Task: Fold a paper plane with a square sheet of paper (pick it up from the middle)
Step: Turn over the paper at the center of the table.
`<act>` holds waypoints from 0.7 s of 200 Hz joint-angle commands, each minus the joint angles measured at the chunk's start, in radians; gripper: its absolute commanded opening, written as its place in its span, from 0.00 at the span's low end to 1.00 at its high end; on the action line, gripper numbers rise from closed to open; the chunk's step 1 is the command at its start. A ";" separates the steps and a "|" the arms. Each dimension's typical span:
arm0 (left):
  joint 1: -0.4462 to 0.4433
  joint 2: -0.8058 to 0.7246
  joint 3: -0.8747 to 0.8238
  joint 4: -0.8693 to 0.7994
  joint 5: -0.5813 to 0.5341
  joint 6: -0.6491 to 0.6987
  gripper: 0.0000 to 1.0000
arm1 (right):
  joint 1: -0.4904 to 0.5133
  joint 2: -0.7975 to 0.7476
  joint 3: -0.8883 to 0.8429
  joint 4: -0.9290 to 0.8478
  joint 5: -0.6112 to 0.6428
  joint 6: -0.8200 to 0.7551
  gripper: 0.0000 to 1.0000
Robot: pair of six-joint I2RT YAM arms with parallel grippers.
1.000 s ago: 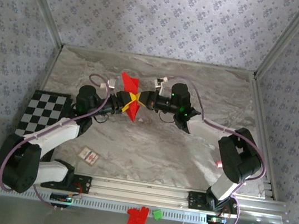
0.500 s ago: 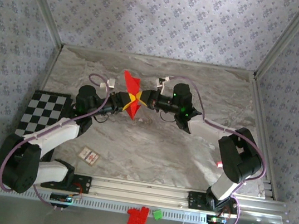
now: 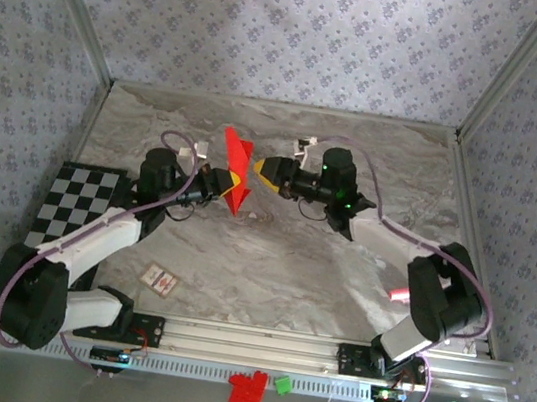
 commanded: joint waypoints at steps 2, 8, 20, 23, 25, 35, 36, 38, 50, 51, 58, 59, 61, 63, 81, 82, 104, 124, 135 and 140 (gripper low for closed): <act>-0.006 -0.025 0.100 -0.283 -0.082 0.208 0.08 | -0.030 -0.115 0.000 -0.274 0.138 -0.214 0.61; -0.010 -0.020 0.125 -0.349 -0.106 0.251 0.08 | -0.034 -0.136 0.001 -0.329 0.177 -0.253 0.63; -0.021 -0.002 0.182 -0.485 -0.179 0.332 0.08 | -0.042 -0.176 0.001 -0.422 0.255 -0.326 0.66; -0.024 0.004 0.197 -0.519 -0.199 0.355 0.08 | -0.044 -0.186 0.002 -0.440 0.273 -0.342 0.67; -0.026 0.007 0.207 -0.540 -0.213 0.368 0.08 | -0.045 -0.191 0.003 -0.456 0.285 -0.352 0.67; -0.039 0.033 0.255 -0.631 -0.285 0.424 0.08 | -0.051 -0.216 0.007 -0.519 0.332 -0.395 0.69; -0.040 0.036 0.260 -0.642 -0.293 0.430 0.08 | -0.052 -0.218 0.007 -0.524 0.338 -0.395 0.69; -0.044 0.041 0.269 -0.658 -0.302 0.440 0.08 | -0.053 -0.223 0.006 -0.533 0.348 -0.396 0.70; -0.065 0.078 0.322 -0.744 -0.395 0.489 0.08 | -0.059 -0.249 0.002 -0.587 0.410 -0.468 0.72; -0.066 0.081 0.326 -0.749 -0.404 0.492 0.08 | -0.059 -0.252 0.002 -0.589 0.414 -0.471 0.72; -0.080 0.105 0.355 -0.796 -0.458 0.513 0.08 | -0.066 -0.266 -0.004 -0.607 0.437 -0.492 0.74; -0.083 0.109 0.360 -0.803 -0.467 0.516 0.08 | -0.066 -0.268 -0.005 -0.609 0.441 -0.495 0.74; -0.086 0.116 0.370 -0.812 -0.483 0.523 0.08 | -0.067 -0.273 -0.007 -0.612 0.446 -0.501 0.75; -0.091 0.125 0.379 -0.827 -0.499 0.529 0.08 | -0.069 -0.277 -0.010 -0.614 0.451 -0.506 0.75; -0.142 0.200 0.460 -0.930 -0.663 0.574 0.08 | -0.082 -0.316 -0.035 -0.632 0.506 -0.543 0.84; -0.146 0.206 0.465 -0.932 -0.673 0.576 0.08 | -0.082 -0.317 -0.037 -0.632 0.509 -0.544 0.85; -0.224 0.333 0.581 -1.068 -0.896 0.614 0.08 | -0.092 -0.367 -0.078 -0.628 0.583 -0.563 0.99; -0.295 0.475 0.696 -1.180 -1.098 0.629 0.08 | -0.105 -0.400 -0.106 -0.626 0.624 -0.567 1.00; -0.323 0.557 0.755 -1.237 -1.184 0.626 0.08 | -0.114 -0.413 -0.119 -0.627 0.636 -0.562 1.00; -0.335 0.595 0.783 -1.259 -1.221 0.624 0.08 | -0.120 -0.417 -0.125 -0.627 0.639 -0.557 1.00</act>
